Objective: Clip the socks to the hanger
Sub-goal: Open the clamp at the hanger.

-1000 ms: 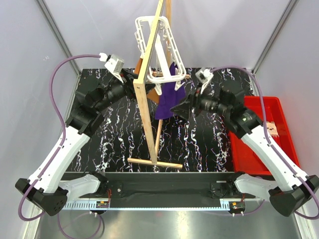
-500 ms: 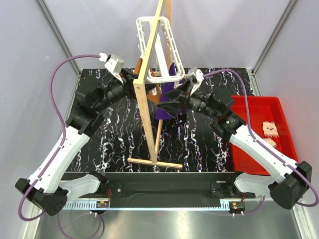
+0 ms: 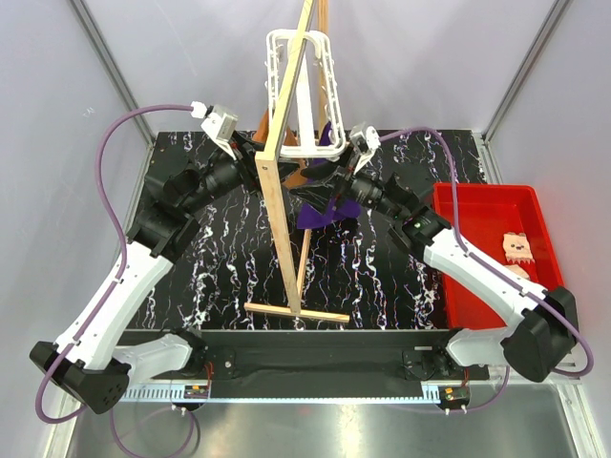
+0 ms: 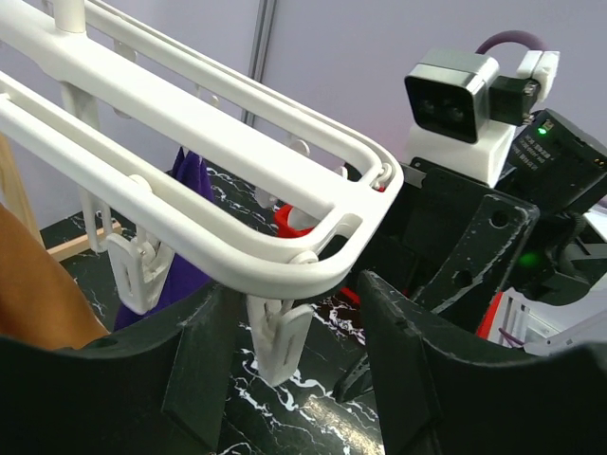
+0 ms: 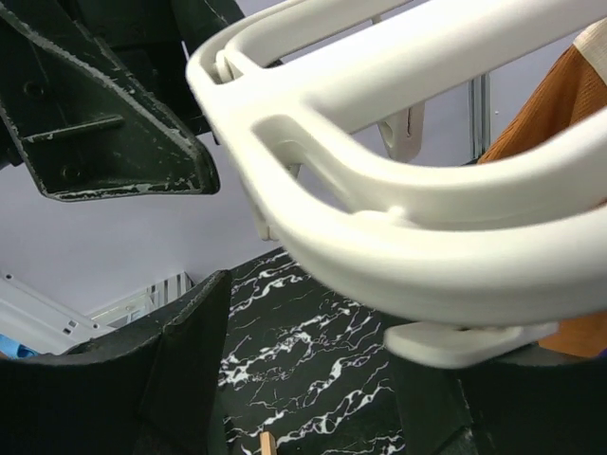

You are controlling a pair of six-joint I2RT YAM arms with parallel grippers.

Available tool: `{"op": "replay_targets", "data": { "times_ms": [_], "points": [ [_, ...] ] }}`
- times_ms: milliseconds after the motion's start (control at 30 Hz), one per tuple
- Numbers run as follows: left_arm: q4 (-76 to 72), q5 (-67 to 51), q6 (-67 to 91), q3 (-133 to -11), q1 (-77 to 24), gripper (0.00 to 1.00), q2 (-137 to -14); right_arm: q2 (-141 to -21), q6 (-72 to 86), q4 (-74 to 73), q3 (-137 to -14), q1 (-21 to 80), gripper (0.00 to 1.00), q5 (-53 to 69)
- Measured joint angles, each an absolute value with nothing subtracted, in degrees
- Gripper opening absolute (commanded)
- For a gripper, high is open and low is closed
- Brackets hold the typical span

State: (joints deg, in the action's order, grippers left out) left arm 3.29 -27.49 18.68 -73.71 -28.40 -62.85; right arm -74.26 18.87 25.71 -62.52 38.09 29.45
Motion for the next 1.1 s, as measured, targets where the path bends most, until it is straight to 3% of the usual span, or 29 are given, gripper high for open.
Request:
{"op": "replay_targets", "data": {
  "times_ms": [567, 1100],
  "points": [
    [2.9, -28.3, 19.9, -73.4, -28.4, 0.55, -62.4, -71.7, 19.3, 24.5, -62.6, 38.2, 0.69, 27.5],
    [2.1, -28.3, 23.7, -73.3, -28.4, 0.4, -62.4, -60.9, 21.8, 24.6, -52.0, 38.7, 0.76, 27.1]
  ]
}}
